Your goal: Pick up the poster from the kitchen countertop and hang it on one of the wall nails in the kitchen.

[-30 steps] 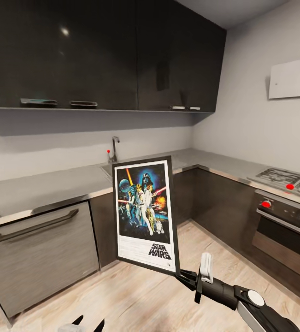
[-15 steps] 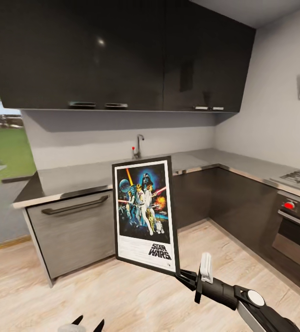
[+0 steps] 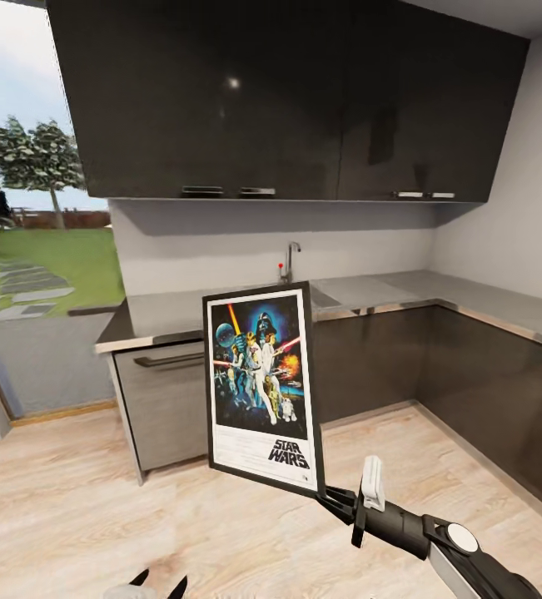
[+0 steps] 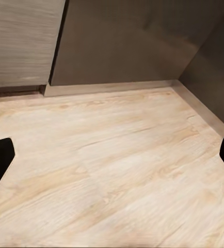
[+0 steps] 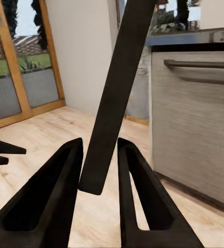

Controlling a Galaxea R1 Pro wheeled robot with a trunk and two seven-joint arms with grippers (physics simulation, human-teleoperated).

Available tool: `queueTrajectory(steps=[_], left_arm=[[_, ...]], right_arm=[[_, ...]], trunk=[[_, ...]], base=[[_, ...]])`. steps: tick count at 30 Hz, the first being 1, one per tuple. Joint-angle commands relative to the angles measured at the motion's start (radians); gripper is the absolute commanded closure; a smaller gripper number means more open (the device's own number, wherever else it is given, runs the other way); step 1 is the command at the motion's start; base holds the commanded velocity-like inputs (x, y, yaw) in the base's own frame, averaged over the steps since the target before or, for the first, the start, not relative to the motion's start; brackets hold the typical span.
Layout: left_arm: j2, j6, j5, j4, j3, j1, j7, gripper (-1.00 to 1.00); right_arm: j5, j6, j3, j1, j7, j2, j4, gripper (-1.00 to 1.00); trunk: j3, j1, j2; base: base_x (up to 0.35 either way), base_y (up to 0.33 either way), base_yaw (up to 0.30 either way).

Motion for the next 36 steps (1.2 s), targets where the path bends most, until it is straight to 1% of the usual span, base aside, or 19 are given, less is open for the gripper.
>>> queueTrajectory(steps=[1, 6, 10, 23, 26, 29, 36], left_arm=[[0.000, -0.005, -0.002, -0.001, -0.006, -0.003, 0.010, -1.00], [0.000, -0.005, -0.002, -0.001, -0.006, -0.003, 0.010, -1.00], [0.000, -0.004, -0.002, -0.001, -0.006, -0.003, 0.010, -1.00], [0.000, -0.004, -0.002, -0.001, -0.006, -0.003, 0.010, -1.00], [0.000, -0.004, -0.002, -0.001, -0.006, -0.003, 0.010, -1.00], [0.000, -0.003, -0.002, 0.000, -0.006, -0.003, 0.010, -1.00], [0.000, -0.003, -0.002, 0.001, -0.005, -0.003, 0.010, -1.00]], right_arm=[[-0.007, -0.004, 0.004, -0.001, 0.001, -0.001, 0.000, 1.00], [-0.007, -0.004, 0.004, -0.001, 0.001, -0.001, 0.000, 1.00], [-0.007, -0.004, 0.004, -0.003, 0.001, -0.002, 0.000, 1.00], [-0.007, -0.002, 0.002, -0.004, 0.003, -0.003, 0.000, 1.00], [-0.007, -0.003, -0.007, -0.004, 0.003, -0.003, 0.000, 1.00], [-0.009, -0.003, -0.016, -0.004, 0.005, -0.003, 0.000, 1.00], [-0.009, -0.003, -0.016, -0.004, 0.006, -0.003, 0.000, 1.00]], trunk=[[-0.001, 0.000, -0.001], [-0.001, 0.000, -0.001], [-0.001, 0.000, -0.001], [-0.001, 0.000, -0.001], [-0.001, 0.000, -0.001], [0.008, -0.012, 0.020], [0.029, -0.039, 0.069]], base=[[-0.254, 0.119, 0.264], [-0.263, 0.136, 0.109], [-0.119, 0.072, 0.022], [-0.014, 0.008, 0.003], [0.000, 0.000, 0.000], [0.000, 0.000, 0.000], [0.000, 0.000, 0.000]])
